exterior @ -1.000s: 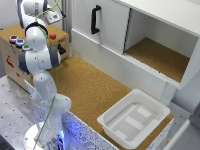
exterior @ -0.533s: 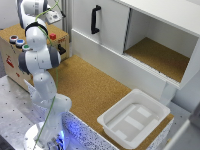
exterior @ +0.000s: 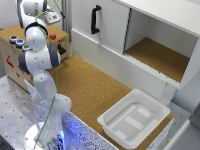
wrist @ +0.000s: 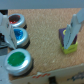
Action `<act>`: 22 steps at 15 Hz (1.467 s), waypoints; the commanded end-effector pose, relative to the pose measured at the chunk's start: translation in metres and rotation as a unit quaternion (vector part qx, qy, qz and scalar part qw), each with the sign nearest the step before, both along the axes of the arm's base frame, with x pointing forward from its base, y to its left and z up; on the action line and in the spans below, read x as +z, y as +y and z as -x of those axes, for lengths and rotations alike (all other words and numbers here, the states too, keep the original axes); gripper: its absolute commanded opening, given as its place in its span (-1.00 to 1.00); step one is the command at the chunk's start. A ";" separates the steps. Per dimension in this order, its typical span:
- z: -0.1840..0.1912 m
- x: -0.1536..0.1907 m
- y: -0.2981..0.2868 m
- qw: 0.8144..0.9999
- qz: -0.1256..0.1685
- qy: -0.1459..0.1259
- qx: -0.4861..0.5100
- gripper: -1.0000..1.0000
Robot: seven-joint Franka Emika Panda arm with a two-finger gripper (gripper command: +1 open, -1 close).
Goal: Turn on the green led light
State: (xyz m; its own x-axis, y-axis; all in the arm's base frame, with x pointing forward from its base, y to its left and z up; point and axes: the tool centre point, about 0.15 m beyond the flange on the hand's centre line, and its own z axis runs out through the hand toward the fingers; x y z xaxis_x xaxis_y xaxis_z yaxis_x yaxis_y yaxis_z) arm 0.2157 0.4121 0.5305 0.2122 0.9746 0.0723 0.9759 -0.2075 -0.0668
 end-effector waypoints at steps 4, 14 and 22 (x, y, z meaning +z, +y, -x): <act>0.093 0.014 0.017 0.993 0.043 0.030 -0.105 1.00; 0.074 -0.002 0.040 0.991 0.061 0.015 -0.121 -1.00; 0.054 -0.036 0.052 0.990 0.057 0.003 -0.133 -1.00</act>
